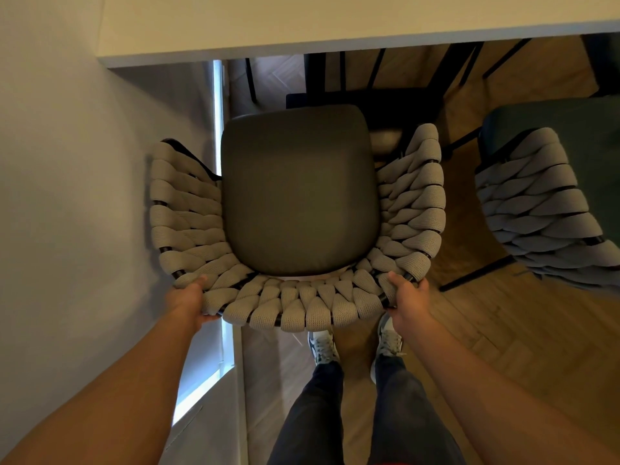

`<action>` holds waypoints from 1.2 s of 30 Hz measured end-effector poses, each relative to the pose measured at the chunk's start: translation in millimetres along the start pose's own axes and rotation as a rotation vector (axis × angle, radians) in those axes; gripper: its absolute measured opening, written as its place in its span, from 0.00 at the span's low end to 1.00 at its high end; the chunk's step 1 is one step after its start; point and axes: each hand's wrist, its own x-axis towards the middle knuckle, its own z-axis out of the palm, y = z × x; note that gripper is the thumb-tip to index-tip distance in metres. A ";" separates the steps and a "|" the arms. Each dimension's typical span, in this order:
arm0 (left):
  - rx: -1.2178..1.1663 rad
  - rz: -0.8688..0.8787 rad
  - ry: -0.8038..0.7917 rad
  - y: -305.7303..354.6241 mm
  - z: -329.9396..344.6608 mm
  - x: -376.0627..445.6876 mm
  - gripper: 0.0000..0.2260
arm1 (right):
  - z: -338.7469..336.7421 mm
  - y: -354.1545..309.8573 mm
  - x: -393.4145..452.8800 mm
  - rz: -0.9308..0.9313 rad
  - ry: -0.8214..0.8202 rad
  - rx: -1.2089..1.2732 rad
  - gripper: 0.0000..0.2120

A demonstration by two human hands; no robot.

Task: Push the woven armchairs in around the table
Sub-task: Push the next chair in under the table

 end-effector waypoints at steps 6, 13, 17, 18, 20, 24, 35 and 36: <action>0.020 0.011 -0.002 1.2 2.9 0.0 0.23 | 0.7 -1.4 1.0 -0.004 -0.016 -0.001 0.25; 0.038 0.009 0.010 2.0 1.7 -3.2 0.24 | 1.6 -3.0 -1.0 0.007 -0.017 0.010 0.25; 0.030 0.009 -0.003 1.0 0.6 -3.4 0.25 | 0.8 -3.3 -0.5 0.011 -0.013 0.006 0.26; 0.024 0.010 -0.005 0.4 0.2 -3.1 0.25 | 0.6 -3.5 -0.5 0.011 -0.013 0.006 0.25; 0.021 0.007 -0.003 -0.7 0.1 -3.6 0.26 | -0.1 -3.9 -0.9 0.011 -0.013 0.004 0.25; 0.046 0.009 0.012 -1.3 1.7 -4.0 0.26 | -0.6 -3.6 0.1 0.009 -0.013 0.003 0.26; 0.048 -0.007 0.025 0.5 1.7 -3.6 0.26 | 0.1 -2.0 0.9 0.013 -0.011 0.009 0.28; 0.044 -0.006 0.026 0.9 1.3 -2.5 0.26 | 0.2 -2.1 0.7 0.014 -0.011 0.009 0.28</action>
